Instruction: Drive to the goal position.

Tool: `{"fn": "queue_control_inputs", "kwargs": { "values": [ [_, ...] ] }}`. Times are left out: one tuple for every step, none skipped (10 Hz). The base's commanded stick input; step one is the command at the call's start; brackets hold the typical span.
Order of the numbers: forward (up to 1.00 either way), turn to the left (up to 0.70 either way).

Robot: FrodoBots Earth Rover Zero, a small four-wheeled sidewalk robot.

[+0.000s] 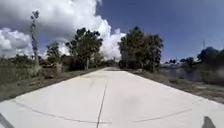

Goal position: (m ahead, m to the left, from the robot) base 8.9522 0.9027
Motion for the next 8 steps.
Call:
{"fn": "queue_control_inputs", "kwargs": {
  "values": [
    [0.70,0.00],
    [0.70,0.00],
    [0.70,0.00],
    [0.70,0.00],
    [0.70,0.00],
    [0.70,0.00],
    [0.70,0.00],
    [0.70,0.00]
  ]
}}
